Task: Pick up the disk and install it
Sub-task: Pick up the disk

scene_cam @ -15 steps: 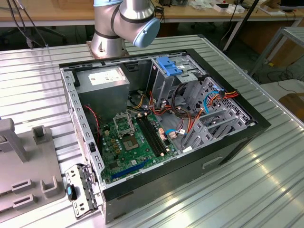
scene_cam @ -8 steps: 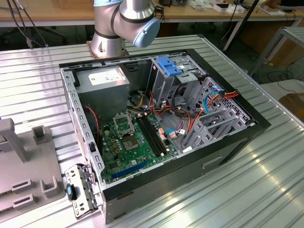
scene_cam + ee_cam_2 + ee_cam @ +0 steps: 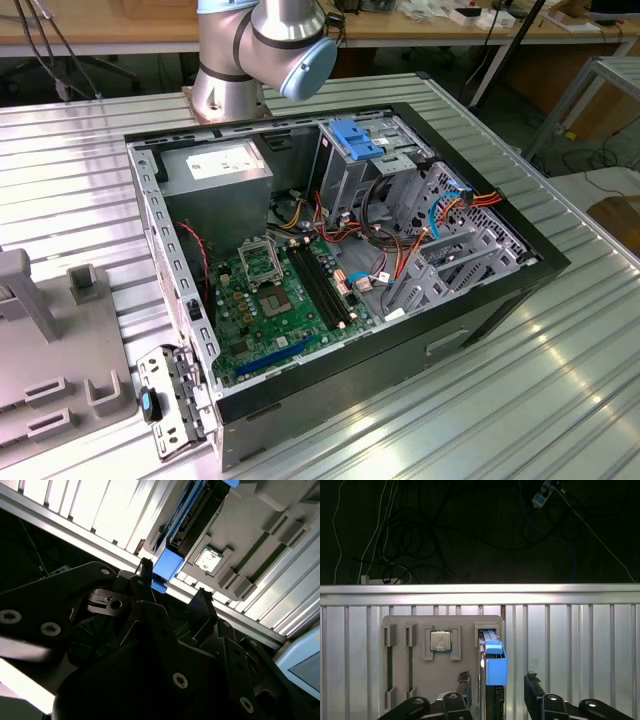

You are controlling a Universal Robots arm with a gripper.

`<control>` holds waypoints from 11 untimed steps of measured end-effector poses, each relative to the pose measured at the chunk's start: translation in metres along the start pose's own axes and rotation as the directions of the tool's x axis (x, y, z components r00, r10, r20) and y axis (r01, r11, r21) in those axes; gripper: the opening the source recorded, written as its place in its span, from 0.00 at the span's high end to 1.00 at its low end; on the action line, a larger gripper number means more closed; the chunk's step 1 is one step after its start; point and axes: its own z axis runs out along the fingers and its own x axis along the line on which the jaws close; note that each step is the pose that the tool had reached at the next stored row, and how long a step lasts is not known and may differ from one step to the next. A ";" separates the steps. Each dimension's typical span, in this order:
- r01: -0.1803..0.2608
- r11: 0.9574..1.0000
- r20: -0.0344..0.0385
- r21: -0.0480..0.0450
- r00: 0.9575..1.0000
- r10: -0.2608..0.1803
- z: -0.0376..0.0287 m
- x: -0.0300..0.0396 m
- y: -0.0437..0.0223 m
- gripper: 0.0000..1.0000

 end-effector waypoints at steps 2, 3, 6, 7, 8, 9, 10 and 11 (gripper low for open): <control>0.000 1.000 0.000 0.000 1.000 0.000 0.0000 0.0000 0.0000 0.45; 0.000 1.000 0.000 0.000 1.000 0.000 0.0001 0.0000 0.0000 0.45; 0.000 1.000 0.000 0.000 1.000 0.000 0.0002 0.0000 0.0000 0.45; 0.000 1.000 0.000 0.000 1.000 0.000 0.0002 0.0000 0.0000 0.45; 0.000 1.000 0.000 0.000 1.000 0.000 0.0004 0.0000 0.0000 0.45; 0.019 1.000 0.000 0.000 1.000 -0.019 0.0059 0.0060 -0.0001 0.45; 0.029 1.000 0.000 -0.001 1.000 -0.029 0.0096 0.0067 -0.0001 0.45; 0.030 1.000 0.000 0.000 1.000 -0.030 0.0125 0.0068 -0.0001 0.45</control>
